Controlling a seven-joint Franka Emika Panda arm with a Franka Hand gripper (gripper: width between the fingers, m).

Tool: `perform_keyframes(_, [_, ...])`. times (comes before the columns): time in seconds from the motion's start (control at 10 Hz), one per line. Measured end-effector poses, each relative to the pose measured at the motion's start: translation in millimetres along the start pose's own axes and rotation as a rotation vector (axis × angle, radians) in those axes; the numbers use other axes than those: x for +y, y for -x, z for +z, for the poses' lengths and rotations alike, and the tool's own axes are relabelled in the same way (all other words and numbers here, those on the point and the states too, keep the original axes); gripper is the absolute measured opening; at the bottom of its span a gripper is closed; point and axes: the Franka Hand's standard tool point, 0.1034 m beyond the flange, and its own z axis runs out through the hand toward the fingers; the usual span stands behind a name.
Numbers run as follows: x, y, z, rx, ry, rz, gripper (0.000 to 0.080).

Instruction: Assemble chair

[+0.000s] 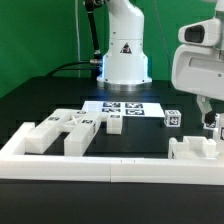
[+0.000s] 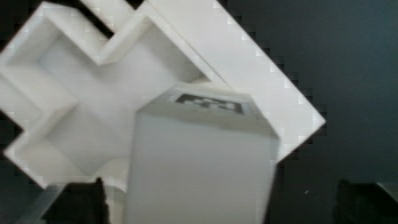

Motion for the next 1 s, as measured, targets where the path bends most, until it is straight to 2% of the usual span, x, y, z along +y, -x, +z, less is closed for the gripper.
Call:
perform_keyframes(0.3, [-7.2, 6.1, 2.1, 0.013, -0.010, -0.277, 0.0649])
perform_keyframes(1.0, [-4.2, 5.9, 1.9, 0.023, 0.005, -0.866, 0.0649])
